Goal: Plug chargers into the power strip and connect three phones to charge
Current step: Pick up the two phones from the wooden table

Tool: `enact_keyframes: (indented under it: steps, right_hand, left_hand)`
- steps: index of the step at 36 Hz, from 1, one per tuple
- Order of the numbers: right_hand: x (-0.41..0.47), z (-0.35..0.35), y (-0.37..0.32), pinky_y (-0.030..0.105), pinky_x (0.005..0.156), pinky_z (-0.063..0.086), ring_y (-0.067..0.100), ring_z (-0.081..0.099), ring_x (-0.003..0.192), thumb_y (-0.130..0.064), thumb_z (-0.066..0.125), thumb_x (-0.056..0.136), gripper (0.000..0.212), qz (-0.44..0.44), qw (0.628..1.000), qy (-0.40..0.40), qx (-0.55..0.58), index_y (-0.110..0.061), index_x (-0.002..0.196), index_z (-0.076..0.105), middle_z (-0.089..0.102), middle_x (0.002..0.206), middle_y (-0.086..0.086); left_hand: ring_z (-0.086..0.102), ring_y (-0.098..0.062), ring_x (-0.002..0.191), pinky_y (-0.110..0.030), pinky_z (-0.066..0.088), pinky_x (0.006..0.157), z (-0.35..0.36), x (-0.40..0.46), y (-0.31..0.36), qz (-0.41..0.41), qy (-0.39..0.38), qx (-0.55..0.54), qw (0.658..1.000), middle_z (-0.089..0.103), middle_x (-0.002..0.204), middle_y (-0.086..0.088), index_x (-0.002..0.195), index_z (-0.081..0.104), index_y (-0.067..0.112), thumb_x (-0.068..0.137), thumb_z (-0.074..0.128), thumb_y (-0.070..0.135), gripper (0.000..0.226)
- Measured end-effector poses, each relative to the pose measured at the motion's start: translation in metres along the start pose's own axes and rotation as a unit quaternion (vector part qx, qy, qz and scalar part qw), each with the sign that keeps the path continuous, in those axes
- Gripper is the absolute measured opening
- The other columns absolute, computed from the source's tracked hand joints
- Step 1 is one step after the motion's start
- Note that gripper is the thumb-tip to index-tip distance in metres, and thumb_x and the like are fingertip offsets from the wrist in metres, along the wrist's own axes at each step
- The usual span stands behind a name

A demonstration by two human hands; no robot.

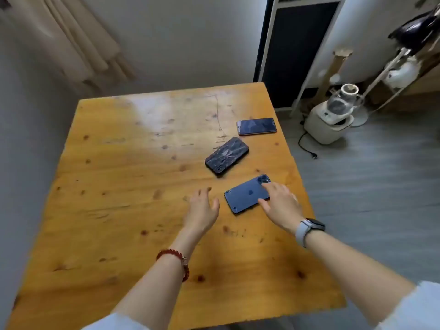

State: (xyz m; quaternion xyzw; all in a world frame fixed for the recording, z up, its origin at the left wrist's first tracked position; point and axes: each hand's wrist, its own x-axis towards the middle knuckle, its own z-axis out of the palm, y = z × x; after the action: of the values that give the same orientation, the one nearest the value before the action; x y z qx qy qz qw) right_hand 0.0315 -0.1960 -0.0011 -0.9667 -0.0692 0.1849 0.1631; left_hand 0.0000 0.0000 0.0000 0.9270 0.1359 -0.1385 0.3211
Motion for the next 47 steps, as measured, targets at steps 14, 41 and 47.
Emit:
enact_keyframes:
  steps: [14, 41, 47]
  right_hand:
    - [0.077, 0.036, -0.006, 0.038, 0.090, 0.039, 0.029, 0.035, 0.116, -0.059, 0.070, 0.064, 0.085, 0.214, 0.976, -0.011, 0.032, -0.008, 0.122, 0.033, 0.035, 0.128, 0.009]
    - [0.109, 0.039, -0.061, 0.040, 0.099, 0.035, 0.037, 0.028, 0.124, -0.035, 0.069, 0.078, 0.105, 0.308, 0.936, -0.013, 0.167, -0.003, 0.144, -0.007, 0.025, 0.137, 0.022]
    - [0.122, 0.036, -0.062, 0.041, 0.095, 0.036, 0.039, 0.031, 0.122, -0.013, 0.058, 0.085, 0.047, 0.361, 0.888, -0.008, 0.284, 0.000, 0.122, 0.032, 0.028, 0.135, 0.024]
  left_hand:
    - [-0.006, -0.026, 0.144, -0.050, 0.012, 0.112, 0.025, 0.147, 0.019, -0.005, -0.013, 0.152, 0.988, -0.004, 0.158, -0.003, 0.148, -0.002, 0.017, 0.090, 0.040, 0.054, 0.080]
    - [0.017, -0.030, 0.135, -0.045, 0.021, 0.108, 0.022, 0.134, -0.006, -0.062, -0.012, 0.094, 0.994, 0.021, 0.146, -0.012, 0.137, 0.028, 0.008, 0.078, 0.066, 0.047, 0.081]
    - [0.025, -0.028, 0.127, -0.039, 0.030, 0.103, 0.013, 0.140, -0.008, -0.095, -0.023, 0.024, 0.995, 0.031, 0.135, -0.012, 0.129, 0.033, 0.003, 0.074, 0.073, 0.035, 0.075]
